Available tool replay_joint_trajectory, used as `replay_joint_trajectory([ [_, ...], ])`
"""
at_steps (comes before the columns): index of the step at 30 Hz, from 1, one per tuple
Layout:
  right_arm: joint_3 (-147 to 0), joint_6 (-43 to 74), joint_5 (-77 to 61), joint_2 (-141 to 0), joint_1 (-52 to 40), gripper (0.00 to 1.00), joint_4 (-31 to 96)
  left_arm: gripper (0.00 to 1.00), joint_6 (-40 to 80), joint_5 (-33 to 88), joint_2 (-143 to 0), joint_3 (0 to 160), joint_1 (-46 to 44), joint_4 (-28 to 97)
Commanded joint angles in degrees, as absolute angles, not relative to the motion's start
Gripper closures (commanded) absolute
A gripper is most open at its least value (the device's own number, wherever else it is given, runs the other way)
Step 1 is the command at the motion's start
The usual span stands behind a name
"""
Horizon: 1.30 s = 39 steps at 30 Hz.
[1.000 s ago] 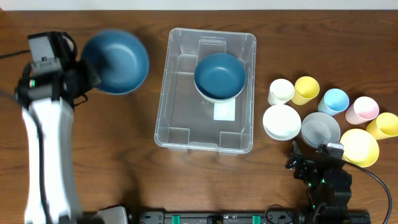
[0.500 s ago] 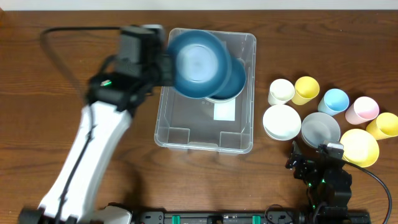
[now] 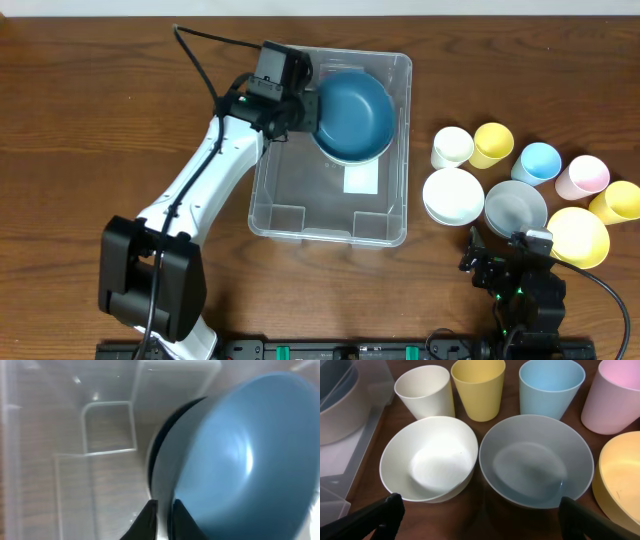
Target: Pack container
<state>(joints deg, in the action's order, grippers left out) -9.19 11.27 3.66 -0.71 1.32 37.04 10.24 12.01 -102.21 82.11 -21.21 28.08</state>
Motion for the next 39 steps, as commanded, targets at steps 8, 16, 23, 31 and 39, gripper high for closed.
replay_joint_trajectory([
  [8,-9.13,10.63,4.05,-0.38,1.91,0.01,37.12,0.32,9.28,9.74,-88.86,82.43,-20.6,29.98],
  [16,-9.13,10.63,4.05,-0.38,1.91,0.01,37.12,0.21,10.59,-2.63,-75.88,82.43,-13.3,42.65],
  [23,-9.13,10.63,4.05,-0.38,1.91,0.01,37.12,0.02,10.76,-2.63,-70.52,82.43,-2.74,50.02],
  [31,-9.13,10.9,4.38,-0.38,1.91,0.01,36.8,0.02,10.76,-2.63,-70.91,82.24,0.95,54.04],
  [39,-9.3,30.02,-9.76,-0.38,1.91,0.01,28.05,0.02,10.76,-2.63,-71.18,82.24,0.95,54.0],
])
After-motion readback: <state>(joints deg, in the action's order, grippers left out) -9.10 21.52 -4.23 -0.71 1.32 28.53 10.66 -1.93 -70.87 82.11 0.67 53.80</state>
